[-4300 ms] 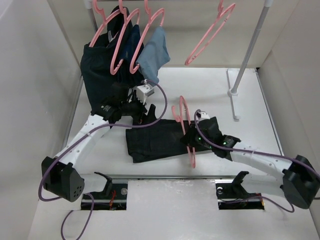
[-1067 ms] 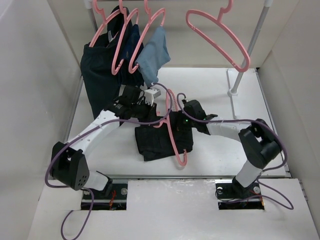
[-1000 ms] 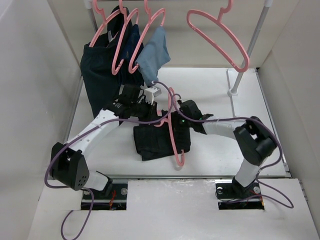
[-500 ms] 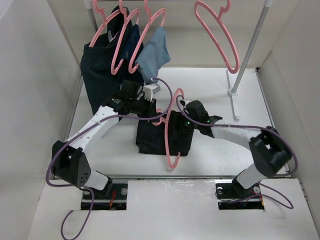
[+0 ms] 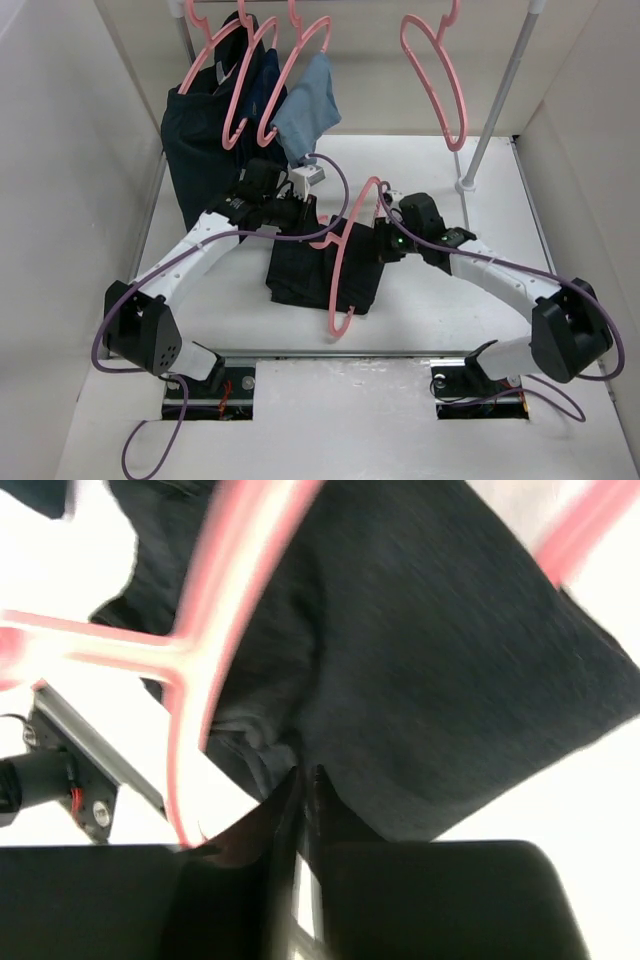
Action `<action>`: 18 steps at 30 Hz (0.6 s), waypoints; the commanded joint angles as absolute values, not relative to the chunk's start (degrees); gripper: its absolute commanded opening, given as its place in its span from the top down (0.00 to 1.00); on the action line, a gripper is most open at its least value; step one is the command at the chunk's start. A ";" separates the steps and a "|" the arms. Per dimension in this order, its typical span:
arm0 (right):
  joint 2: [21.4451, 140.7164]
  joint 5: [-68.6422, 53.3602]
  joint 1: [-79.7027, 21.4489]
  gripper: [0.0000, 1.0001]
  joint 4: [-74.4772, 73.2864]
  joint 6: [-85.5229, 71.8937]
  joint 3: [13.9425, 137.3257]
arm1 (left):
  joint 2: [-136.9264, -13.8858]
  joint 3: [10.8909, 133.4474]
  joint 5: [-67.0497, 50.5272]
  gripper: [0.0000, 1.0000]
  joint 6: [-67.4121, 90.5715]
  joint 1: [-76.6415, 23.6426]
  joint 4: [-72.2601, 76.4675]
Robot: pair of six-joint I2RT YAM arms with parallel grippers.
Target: Place the trousers on the hanger
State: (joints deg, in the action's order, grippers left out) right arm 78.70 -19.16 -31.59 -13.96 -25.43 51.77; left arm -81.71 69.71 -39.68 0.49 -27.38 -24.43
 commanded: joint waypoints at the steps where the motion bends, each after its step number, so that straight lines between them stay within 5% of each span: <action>1: 78.06 -27.06 -30.32 0.75 -7.48 -27.95 49.31 | -80.42 71.27 -43.41 1.00 1.23 -27.69 -21.09; 2: 76.39 -27.59 -30.32 0.46 -5.90 -28.56 48.78 | -80.94 71.28 -43.94 1.00 1.23 -27.69 -20.57; 6: 71.46 -26.29 -34.53 0.21 -5.37 -26.81 48.78 | -82.43 72.42 -44.47 1.00 2.29 -27.69 -20.57; 18: 83.50 -22.68 -36.56 0.21 -2.11 -37.17 51.59 | -86.40 77.51 -43.07 1.00 2.90 -31.90 -20.57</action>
State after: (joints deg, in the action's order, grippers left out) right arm 82.00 -23.55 -36.45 -4.25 -33.76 49.71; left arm -87.15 73.80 -41.28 2.70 -31.09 -22.96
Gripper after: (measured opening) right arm 0.792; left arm 0.064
